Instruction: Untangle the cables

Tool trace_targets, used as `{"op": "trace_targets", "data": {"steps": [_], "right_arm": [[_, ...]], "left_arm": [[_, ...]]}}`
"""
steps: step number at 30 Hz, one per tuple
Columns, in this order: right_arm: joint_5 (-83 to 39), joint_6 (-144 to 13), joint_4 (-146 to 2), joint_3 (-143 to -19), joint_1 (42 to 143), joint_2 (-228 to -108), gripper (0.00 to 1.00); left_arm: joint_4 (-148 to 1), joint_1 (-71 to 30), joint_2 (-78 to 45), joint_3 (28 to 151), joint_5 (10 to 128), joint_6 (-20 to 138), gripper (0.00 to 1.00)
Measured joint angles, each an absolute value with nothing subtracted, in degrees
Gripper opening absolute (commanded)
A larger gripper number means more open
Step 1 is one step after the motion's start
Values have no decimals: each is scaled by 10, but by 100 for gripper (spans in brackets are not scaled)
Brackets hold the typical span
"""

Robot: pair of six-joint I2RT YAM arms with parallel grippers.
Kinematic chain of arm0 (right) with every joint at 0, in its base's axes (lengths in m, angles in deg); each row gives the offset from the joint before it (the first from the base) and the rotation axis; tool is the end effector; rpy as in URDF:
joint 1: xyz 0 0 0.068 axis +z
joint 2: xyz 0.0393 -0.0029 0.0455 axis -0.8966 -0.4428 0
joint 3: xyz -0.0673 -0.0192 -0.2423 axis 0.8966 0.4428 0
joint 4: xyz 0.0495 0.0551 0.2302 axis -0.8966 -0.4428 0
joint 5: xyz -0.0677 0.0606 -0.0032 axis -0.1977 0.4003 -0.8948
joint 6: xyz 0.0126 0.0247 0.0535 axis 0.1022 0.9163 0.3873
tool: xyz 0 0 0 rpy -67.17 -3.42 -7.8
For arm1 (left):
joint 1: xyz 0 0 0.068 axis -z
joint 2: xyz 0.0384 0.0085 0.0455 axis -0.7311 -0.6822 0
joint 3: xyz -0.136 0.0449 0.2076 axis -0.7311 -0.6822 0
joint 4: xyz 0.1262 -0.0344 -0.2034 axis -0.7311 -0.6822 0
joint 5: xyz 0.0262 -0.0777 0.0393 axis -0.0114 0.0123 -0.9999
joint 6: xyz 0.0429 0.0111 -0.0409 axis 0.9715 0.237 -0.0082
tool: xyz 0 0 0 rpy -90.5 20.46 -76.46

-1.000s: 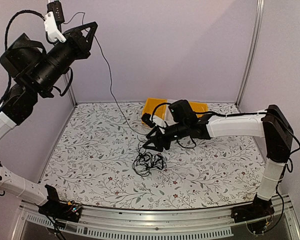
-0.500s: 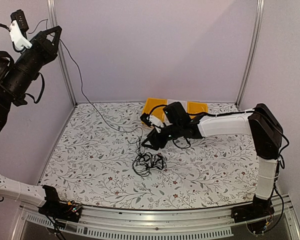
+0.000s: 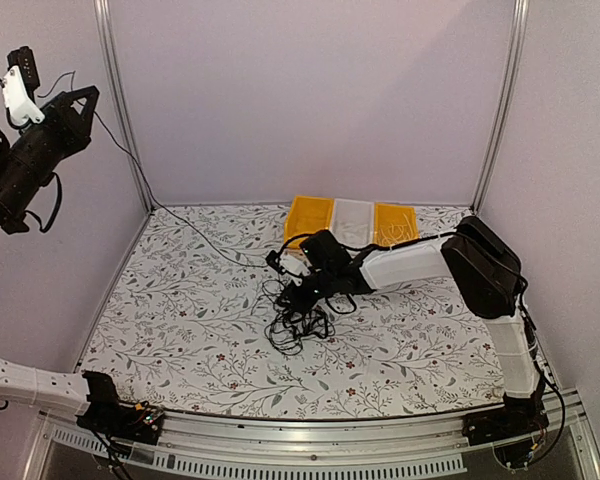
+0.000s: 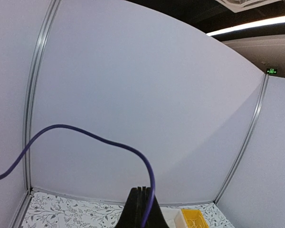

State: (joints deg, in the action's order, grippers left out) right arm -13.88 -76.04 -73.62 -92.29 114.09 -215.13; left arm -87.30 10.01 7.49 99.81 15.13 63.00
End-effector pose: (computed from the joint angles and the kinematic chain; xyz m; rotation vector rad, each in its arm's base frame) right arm 0.2862 0.3649 0.1230 -1.2188 2.0678 0.7211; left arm 0.0970 -0.0908 0.5040 -0.1345 1.3480 -0.4574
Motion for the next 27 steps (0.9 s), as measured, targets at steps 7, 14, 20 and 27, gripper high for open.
{"op": "trace_targets", "data": {"steps": [7,14,20,27], "right_arm": [[-191,-772,-724,-879,1130,-2141,0],[-176,-812,-717,-717,1047,-1977,0],[-185,-859,-723,-643,928,-1897,24],[-216,-890,-794,-619,820,-1933,25]], "left_arm": [[-907,100,83,1058,113,684,0],[-891,102,79,1071,72,816,0],[-841,105,32,1065,54,927,0],[-735,105,33,1098,40,1004,0]]}}
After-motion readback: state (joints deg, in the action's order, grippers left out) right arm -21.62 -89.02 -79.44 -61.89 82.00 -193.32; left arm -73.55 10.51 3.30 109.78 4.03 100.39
